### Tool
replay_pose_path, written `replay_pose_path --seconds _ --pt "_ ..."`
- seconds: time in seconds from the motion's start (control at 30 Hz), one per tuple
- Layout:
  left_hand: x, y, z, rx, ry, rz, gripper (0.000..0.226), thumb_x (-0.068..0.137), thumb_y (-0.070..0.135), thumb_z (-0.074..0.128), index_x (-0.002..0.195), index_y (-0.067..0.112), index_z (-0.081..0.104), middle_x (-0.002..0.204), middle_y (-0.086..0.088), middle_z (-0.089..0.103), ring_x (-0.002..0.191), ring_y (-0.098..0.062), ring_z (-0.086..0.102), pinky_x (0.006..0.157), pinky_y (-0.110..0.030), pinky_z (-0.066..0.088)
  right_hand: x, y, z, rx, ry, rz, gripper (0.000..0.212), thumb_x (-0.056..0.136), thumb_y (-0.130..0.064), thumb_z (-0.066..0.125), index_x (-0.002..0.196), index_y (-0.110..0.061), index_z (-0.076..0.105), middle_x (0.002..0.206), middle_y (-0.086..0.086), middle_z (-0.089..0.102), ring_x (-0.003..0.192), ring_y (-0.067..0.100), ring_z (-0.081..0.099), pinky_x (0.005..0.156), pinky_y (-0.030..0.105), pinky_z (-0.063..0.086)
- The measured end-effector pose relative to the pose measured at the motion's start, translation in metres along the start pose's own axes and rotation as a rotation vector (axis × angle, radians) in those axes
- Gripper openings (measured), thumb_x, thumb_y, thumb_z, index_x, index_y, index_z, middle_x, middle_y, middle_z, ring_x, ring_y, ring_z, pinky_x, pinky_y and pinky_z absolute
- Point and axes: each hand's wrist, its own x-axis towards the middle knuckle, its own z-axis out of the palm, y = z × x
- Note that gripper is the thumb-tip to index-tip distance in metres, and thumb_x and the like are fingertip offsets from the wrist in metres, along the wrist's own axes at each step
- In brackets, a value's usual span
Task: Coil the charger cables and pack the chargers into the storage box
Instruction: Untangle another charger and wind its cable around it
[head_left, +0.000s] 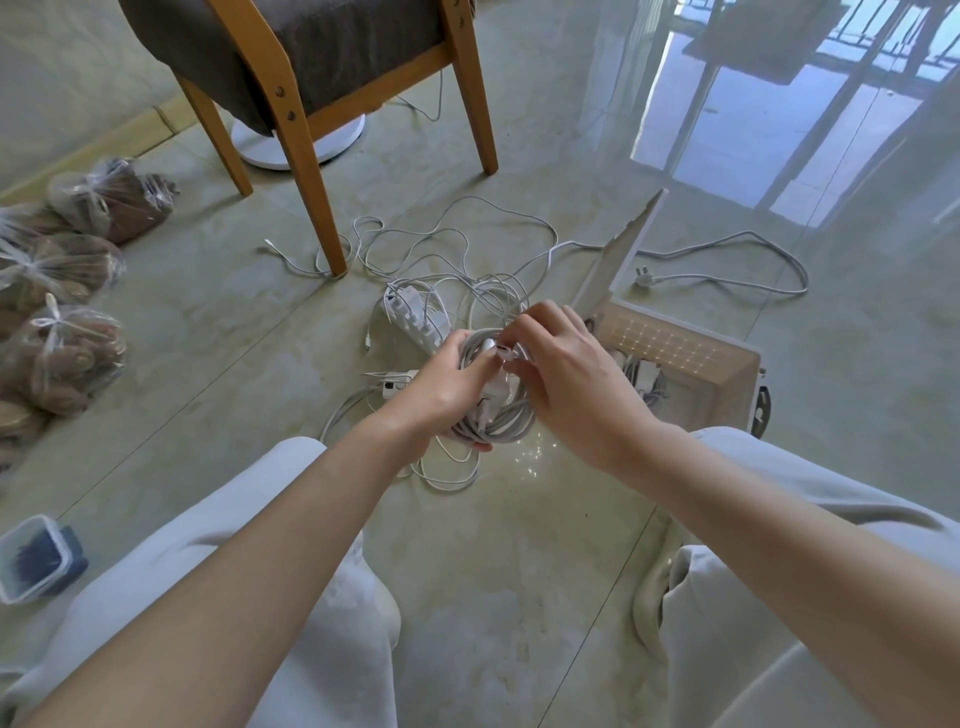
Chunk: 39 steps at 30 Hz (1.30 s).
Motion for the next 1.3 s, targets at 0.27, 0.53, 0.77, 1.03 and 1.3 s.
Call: replay_pose_path --seconds 0.27,0.53,0.77,1.03,1.3 --pt "0.004 -0.001 0.0 0.03 0.058 0.15 0.03 0.096 0.04 0.044 0.123 0.026 0.041 0.106 0.002 0.057 0.09 -0.011 0.058 0.056 -0.026 0.054 -0.008 -0.013 -0.013 0.274 0.093 0.024 0.015 0.093 -0.012 0.042 0.099 -0.005 0.053 0.094 0.004 0.062 0.084 0.016 0.052 0.071 0.03 0.042" --pt "0.015 0.0 0.001 0.064 0.136 0.216 0.031 0.099 0.032 0.044 0.124 0.014 0.043 0.095 0.004 0.057 0.081 -0.008 0.054 0.061 -0.009 0.043 -0.012 -0.028 -0.019 0.499 0.231 0.084 0.013 0.092 0.002 0.044 0.095 -0.008 0.051 0.086 0.0 0.064 0.077 0.016 0.059 0.071 0.028 0.049" --pt "0.009 0.009 0.006 -0.033 0.109 0.177 0.028 0.096 0.032 0.05 0.111 0.009 0.046 0.077 0.001 0.051 0.058 -0.01 0.053 0.048 -0.016 0.046 0.01 -0.012 -0.022 1.009 0.322 0.715 0.024 0.099 -0.002 0.033 0.084 -0.019 0.041 0.075 0.002 0.055 0.07 0.013 0.056 0.071 0.026 0.051" --pt "0.007 0.005 0.008 0.003 0.1 0.185 0.031 0.094 0.033 0.053 0.115 0.011 0.049 0.088 0.0 0.056 0.08 -0.015 0.058 0.073 -0.028 0.053 0.007 -0.003 -0.015 0.712 0.121 0.751 0.019 0.087 -0.019 0.061 0.101 -0.016 0.049 0.097 0.002 0.055 0.082 0.011 0.051 0.076 0.021 0.045" --pt "0.007 0.006 0.01 -0.012 0.123 0.178 0.033 0.092 0.037 0.055 0.112 0.011 0.047 0.09 -0.003 0.059 0.079 -0.019 0.06 0.079 -0.044 0.053 0.002 -0.011 -0.016 0.688 0.046 0.649 0.033 0.085 -0.02 0.064 0.113 -0.019 0.048 0.098 -0.005 0.06 0.088 0.018 0.062 0.085 0.039 0.053"
